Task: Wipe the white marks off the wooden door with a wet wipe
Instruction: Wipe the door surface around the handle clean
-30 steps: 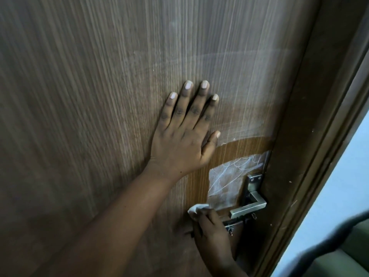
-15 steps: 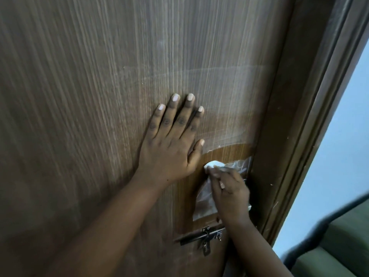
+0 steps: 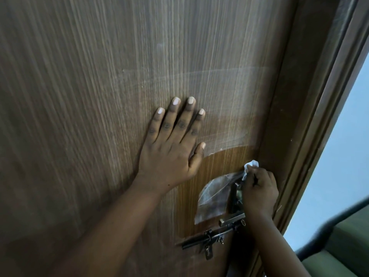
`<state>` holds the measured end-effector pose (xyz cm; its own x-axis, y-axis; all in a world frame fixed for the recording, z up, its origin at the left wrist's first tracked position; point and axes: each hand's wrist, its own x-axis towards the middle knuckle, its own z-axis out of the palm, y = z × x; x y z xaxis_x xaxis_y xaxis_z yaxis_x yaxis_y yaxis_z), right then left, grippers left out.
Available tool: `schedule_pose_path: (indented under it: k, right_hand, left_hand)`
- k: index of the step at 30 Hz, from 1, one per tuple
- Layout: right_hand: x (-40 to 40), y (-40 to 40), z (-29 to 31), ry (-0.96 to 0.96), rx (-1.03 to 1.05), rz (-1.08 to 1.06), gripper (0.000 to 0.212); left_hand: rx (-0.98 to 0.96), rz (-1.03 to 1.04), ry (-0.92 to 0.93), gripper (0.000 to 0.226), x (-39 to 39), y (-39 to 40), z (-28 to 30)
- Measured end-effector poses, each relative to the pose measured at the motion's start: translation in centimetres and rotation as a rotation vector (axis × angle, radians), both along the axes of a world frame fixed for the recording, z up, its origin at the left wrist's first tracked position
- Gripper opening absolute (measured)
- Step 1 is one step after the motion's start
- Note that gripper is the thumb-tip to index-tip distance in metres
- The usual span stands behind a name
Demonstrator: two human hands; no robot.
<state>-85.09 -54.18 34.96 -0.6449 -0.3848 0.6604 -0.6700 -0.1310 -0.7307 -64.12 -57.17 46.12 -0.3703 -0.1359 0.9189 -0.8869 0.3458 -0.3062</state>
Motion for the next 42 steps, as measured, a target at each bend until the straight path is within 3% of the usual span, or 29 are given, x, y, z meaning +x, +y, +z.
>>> schedule_pose_path:
  k: [3,7,16,18,22,25,27,31,33,39,42]
  right_hand:
    - [-0.2,0.2,-1.2,0.004,0.102,0.003,0.017]
    - [0.3,0.3,-0.6,-0.020,0.083,0.035,0.020]
    - [9.2,2.7,-3.5,0.497,0.087,0.438,0.033]
    - [7.9,2.5,-3.0,0.423,0.078,0.460,0.029]
    - [2.8,1.3,0.0,0.131,0.045,0.164,0.020]
    - [2.0,0.7,1.8,-0.069,-0.030,0.104,0.020]
    - [4.2,0.8,2.6,-0.035,-0.091,0.160,0.024]
    - [10.0,1.5,4.3,0.306,-0.149,0.346,0.031]
    - [11.4,1.6,4.6,0.373,-0.169,0.385,0.033]
    - [10.1,1.5,5.2,0.364,-0.178,0.369,0.027]
    - [6.9,0.7,5.5,0.152,-0.210,0.250,0.030]
  left_hand:
    - [0.000,-0.010,0.003,0.060,0.0,0.1,0.0]
    - [0.008,-0.011,-0.004,0.059,0.1,0.2,0.1]
    - [0.036,-0.006,0.017,0.059,-0.1,0.2,-0.1]
    - [0.041,-0.015,0.011,0.059,-0.1,0.3,-0.1]
    - [0.045,-0.030,0.002,0.055,0.0,0.4,-0.1]
    - [0.055,-0.029,-0.015,0.054,0.2,0.6,-0.1]
    - [0.061,-0.034,-0.028,0.055,0.4,0.7,0.0]
    - [0.063,-0.082,-0.007,0.052,0.4,0.9,0.4]
    - [0.068,-0.102,0.006,0.055,0.4,0.9,0.3]
    - [0.076,-0.105,0.007,0.053,0.3,0.9,0.4]
    - [0.099,-0.102,-0.009,0.055,0.5,0.9,0.3]
